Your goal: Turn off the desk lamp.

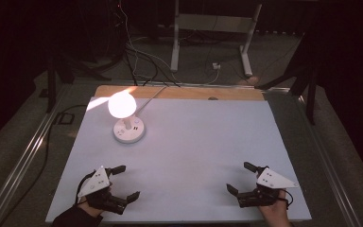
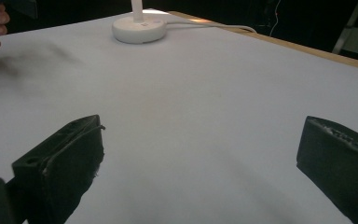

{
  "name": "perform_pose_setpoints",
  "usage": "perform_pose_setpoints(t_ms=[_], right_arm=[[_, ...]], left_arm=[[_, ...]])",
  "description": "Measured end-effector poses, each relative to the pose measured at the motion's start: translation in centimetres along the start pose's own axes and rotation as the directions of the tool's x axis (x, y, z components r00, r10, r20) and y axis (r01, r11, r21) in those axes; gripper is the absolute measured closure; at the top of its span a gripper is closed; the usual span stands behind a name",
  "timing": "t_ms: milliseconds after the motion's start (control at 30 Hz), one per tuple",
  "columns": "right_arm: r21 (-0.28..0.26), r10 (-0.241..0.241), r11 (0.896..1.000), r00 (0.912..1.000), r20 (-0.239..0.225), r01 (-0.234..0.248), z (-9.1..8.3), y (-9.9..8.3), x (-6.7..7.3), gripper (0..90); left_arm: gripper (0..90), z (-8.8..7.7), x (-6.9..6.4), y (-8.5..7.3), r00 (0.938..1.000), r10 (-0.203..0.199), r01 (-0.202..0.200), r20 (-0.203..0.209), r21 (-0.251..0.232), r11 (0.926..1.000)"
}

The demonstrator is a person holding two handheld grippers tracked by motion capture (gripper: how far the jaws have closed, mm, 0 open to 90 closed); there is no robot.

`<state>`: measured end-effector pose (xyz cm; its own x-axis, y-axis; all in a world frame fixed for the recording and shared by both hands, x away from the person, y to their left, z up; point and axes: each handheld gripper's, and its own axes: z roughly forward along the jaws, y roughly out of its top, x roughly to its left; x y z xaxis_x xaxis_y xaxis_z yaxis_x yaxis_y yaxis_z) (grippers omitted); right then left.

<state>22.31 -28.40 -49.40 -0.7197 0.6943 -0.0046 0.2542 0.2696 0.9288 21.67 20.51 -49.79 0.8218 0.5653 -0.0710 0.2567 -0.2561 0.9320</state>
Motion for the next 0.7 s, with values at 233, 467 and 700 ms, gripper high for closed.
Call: perform_pose_setpoints(t_ms=[233,467,700], right_arm=[[0.0,-0.003,1.0,1.0,0.004,0.003,-0.03,0.02,0.02,0.0],[0.0,-0.007,1.0,1.0,0.005,0.007,-0.1,0.02,0.06,0.0],[0.001,-0.015,1.0,0.9999,0.007,0.015,-0.15,0.06,0.15,0.0]], left_arm=[[0.4,0.02,-0.09,-0.01,1.0,0.006,-0.006,0.007,0.006,1.0],[0.4,-0.12,-0.22,-0.01,0.9994,0.024,-0.024,0.023,-0.005,0.9997],[0.4,0.12,-0.47,0.03,0.9987,0.038,-0.039,0.034,0.035,0.9986]])
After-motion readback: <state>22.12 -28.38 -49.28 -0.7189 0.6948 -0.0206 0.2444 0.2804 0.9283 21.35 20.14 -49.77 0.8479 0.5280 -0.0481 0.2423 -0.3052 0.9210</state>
